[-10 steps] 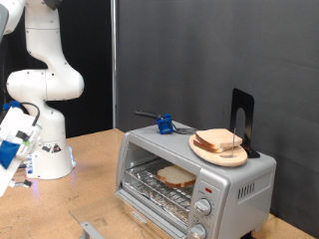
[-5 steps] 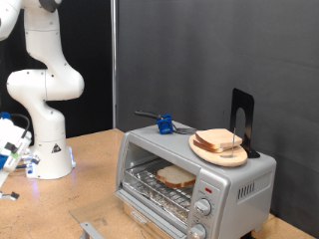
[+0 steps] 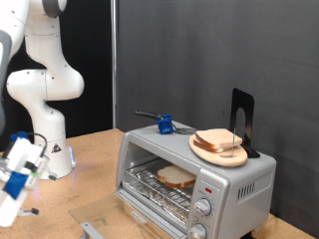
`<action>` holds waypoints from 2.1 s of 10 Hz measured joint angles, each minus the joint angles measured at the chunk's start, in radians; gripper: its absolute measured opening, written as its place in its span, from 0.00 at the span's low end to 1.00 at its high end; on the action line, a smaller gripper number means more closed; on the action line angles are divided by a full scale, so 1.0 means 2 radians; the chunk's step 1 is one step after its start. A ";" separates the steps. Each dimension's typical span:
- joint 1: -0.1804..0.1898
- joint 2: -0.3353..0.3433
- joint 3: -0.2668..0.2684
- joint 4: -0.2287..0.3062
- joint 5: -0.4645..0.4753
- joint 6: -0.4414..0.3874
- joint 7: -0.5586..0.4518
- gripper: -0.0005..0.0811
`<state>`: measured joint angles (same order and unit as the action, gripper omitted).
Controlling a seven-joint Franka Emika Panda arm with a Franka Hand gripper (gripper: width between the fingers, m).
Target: Make a piece of toast with the oven
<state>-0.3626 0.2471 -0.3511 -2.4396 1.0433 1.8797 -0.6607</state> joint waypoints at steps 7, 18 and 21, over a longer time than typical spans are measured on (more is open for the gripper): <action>0.022 0.057 0.070 -0.003 0.060 0.047 -0.040 1.00; 0.001 -0.071 0.067 -0.034 0.035 -0.120 0.003 1.00; 0.003 -0.105 0.076 -0.042 0.038 -0.107 0.032 1.00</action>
<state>-0.3566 0.0376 -0.1998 -2.5237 1.1193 1.6655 -0.5965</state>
